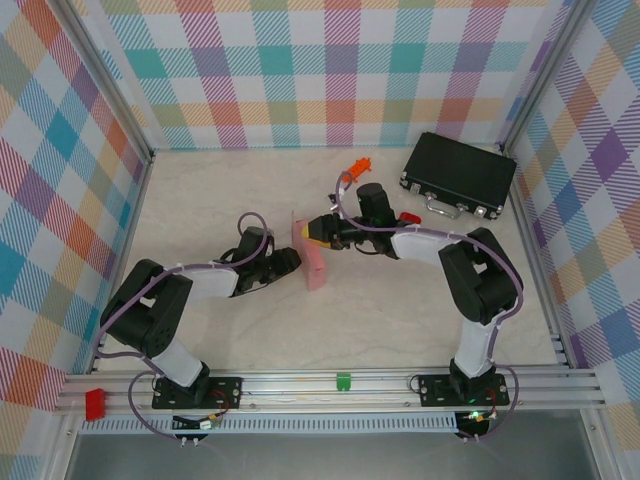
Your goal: Fold the paper box
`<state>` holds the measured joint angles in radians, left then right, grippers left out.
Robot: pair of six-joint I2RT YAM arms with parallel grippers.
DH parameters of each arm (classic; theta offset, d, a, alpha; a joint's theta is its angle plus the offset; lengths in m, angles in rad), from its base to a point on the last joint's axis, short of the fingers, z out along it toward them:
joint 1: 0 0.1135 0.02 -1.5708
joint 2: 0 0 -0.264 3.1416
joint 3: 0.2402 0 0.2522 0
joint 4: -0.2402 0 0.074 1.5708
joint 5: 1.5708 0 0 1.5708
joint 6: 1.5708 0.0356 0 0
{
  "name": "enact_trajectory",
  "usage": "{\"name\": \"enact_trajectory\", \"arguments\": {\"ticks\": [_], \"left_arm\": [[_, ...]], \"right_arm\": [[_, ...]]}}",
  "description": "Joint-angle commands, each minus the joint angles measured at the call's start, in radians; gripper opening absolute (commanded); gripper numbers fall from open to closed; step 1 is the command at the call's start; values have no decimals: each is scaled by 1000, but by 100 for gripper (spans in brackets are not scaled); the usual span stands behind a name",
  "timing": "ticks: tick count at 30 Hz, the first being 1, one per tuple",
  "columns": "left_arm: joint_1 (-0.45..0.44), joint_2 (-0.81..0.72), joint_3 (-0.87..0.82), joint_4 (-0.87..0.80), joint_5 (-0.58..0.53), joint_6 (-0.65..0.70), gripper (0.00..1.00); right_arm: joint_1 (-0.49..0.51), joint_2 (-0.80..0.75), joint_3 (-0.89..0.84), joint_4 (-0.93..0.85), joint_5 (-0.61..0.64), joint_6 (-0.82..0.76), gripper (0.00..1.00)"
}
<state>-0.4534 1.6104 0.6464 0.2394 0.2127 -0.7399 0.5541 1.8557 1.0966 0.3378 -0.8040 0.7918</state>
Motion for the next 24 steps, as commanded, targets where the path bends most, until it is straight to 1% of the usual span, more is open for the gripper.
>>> {"name": "enact_trajectory", "arguments": {"ticks": [1, 7, 13, 19, 21, 24], "left_arm": [[14, -3, -17, -100, 10, 14, 53], [28, -23, 25, -152, 4, 41, 53], [36, -25, 50, -182, -14, 46, 53], [44, -28, 64, -215, -56, 42, 52], [49, -19, 74, -224, -62, 41, 51], [57, 5, 104, -234, -61, 48, 49]], "right_arm": [[-1, -29, 36, -91, 12, -62, 51], [0, -82, 77, -205, 49, -130, 52], [0, -139, 116, -310, 114, -190, 54], [-13, -170, 112, -452, 321, -198, 54], [-14, -168, 99, -483, 364, -201, 54], [-14, -169, 59, -512, 428, -198, 51]]}}
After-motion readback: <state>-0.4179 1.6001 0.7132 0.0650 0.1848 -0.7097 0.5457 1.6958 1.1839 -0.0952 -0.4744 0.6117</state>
